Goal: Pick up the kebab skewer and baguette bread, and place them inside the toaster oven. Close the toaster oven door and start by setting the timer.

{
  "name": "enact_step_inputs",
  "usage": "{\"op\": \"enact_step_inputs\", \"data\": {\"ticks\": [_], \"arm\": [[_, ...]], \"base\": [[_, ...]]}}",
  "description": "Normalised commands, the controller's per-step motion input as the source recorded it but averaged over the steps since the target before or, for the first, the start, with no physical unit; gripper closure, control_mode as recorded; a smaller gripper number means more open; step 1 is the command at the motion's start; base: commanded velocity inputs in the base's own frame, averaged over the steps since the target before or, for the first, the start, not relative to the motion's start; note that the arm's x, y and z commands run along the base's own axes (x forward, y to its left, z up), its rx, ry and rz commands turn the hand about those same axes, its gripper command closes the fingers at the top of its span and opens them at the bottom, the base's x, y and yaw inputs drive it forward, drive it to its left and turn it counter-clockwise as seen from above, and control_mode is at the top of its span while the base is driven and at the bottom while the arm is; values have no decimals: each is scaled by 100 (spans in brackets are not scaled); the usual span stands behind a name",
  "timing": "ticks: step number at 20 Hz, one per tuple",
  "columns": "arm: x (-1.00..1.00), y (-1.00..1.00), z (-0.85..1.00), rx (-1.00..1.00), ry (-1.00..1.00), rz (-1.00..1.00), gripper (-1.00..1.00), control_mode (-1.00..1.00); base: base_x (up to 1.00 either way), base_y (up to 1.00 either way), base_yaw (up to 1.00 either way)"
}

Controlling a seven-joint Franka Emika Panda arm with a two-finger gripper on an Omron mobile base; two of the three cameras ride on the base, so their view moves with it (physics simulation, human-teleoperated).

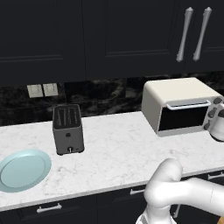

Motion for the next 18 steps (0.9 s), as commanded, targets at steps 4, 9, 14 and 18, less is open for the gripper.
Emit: {"op": "enact_step_inputs", "data": {"ticks": [4, 9, 14, 18], "arm": [[28, 0, 0, 0, 0, 0, 100, -100], [11, 0, 2, 0, 0, 0, 100, -100], [0, 0, 0, 1, 0, -2, 100, -100], [0, 1, 1, 5, 0, -7, 100, -100]], "base": [[0, 0, 0], [0, 0, 0], [0, 0, 0], [0, 0, 0]]}}
